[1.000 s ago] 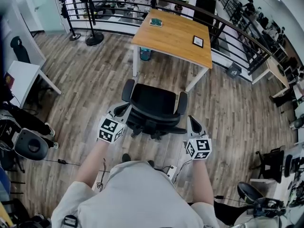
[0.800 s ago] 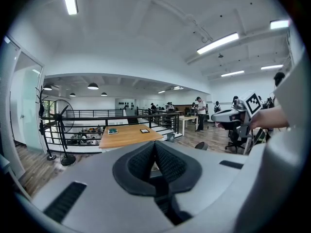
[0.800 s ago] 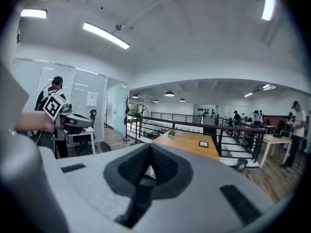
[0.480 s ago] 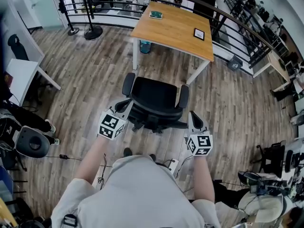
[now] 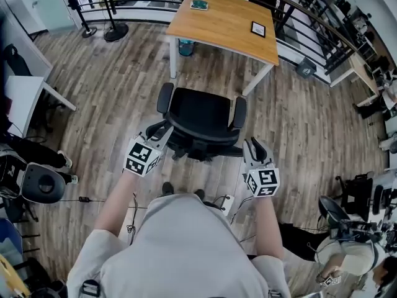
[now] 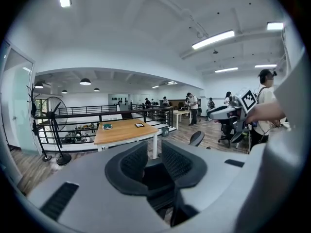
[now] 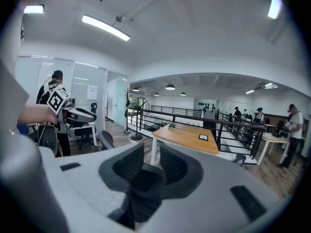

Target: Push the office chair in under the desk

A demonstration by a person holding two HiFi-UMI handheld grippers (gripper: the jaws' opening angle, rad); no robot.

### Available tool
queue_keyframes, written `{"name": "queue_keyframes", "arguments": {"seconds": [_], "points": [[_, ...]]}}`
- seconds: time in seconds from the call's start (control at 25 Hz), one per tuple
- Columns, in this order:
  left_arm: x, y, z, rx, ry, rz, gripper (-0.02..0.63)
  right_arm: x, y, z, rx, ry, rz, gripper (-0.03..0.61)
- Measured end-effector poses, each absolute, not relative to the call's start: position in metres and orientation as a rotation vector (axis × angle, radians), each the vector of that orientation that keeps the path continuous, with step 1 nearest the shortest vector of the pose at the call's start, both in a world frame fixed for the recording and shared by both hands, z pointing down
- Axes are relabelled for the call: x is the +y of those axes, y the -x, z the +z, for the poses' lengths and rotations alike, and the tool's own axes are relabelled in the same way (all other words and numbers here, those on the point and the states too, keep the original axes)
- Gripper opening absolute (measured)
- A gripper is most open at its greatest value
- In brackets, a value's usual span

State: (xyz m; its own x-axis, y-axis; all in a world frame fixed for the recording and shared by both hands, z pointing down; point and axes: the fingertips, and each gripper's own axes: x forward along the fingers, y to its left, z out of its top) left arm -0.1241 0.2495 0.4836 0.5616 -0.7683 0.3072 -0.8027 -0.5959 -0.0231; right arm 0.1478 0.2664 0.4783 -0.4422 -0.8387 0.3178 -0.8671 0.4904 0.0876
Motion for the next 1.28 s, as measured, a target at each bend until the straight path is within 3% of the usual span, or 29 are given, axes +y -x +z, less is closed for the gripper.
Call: {"name": "queue_keyframes", "arguments": {"seconds": [0.32, 0.8, 1.28], "points": [[0.263, 0.124, 0.514, -1.245, -2.689, 0.523, 0.166, 0.278, -0.155, 0.506, -2.372, -1.35, 0.156, 0.17], [0.273, 0.141, 0.572, -1.105, -2.733, 0.87, 0.194, 0.3, -0.17, 0.573, -2.217, -1.115, 0.207, 0.201], [0.271, 0.169, 0.656, -0.802, -2.773, 1.552, 0.242, 0.309, -0.186, 0.647, -1.946, -0.646, 0.031, 0.202]]}}
